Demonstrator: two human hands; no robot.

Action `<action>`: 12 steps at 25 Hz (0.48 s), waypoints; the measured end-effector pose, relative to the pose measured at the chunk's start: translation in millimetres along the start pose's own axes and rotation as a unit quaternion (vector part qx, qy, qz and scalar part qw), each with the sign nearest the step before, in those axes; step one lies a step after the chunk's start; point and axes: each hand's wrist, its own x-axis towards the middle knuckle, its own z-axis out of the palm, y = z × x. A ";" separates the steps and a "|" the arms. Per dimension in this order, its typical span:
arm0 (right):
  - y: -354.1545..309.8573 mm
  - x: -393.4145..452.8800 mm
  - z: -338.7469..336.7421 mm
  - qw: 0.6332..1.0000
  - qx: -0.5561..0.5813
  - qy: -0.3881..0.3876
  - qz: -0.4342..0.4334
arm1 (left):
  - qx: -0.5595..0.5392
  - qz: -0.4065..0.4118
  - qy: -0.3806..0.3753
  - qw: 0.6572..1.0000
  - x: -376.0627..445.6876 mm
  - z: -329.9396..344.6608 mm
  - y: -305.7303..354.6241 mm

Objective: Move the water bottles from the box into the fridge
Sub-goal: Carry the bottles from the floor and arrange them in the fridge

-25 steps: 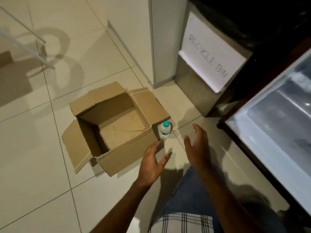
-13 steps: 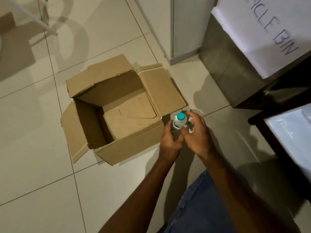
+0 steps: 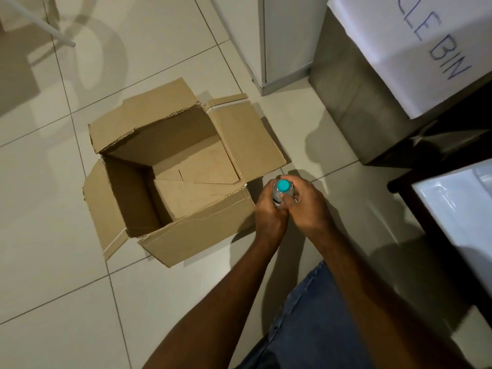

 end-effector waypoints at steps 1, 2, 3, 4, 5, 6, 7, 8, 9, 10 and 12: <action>2.1 -4.9 -5.1 1.000 0.002 0.003 -0.002 | 0.008 0.009 -0.006 1.000 -4.2 -0.1 -0.5; 4.0 -10.8 -10.5 1.000 0.009 0.006 -0.005 | 0.015 0.021 -0.013 1.000 -8.6 -0.2 -1.6; 5.3 -18.2 -16.1 1.000 0.023 0.006 -0.009 | 0.018 0.038 -0.019 0.999 -13.6 -0.8 -2.1; 5.0 -26.9 -22.7 0.999 0.038 0.006 -0.012 | 0.020 0.054 -0.024 0.998 -20.0 -2.3 0.3; 2.7 -35.1 -29.3 0.999 0.047 0.008 -0.013 | 0.018 0.063 -0.028 0.997 -26.3 -4.2 4.7; -0.5 -44.8 -37.3 0.999 0.050 0.015 -0.011 | 0.012 0.069 -0.041 0.997 -33.0 -5.5 10.9; -4.1 -53.6 -44.4 0.998 0.051 0.021 -0.010 | 0.005 0.077 -0.057 0.995 -39.1 -6.1 16.5; -7.9 -62.9 -50.8 0.998 0.054 0.025 -0.011 | 0.001 0.084 -0.071 0.994 -46.0 -6.3 23.0; -12.1 -72.1 -58.3 0.998 0.058 0.033 -0.012 | -0.003 0.088 -0.080 0.993 -53.7 -6.6 31.3; -16.1 -80.7 -66.6 0.997 0.063 0.043 -0.010 | -0.005 0.089 -0.087 0.992 -61.1 -7.6 40.7; -23.5 -100.7 -89.1 0.994 0.090 0.064 -0.007 | -0.010 0.095 -0.105 0.990 -76.9 -7.8 62.5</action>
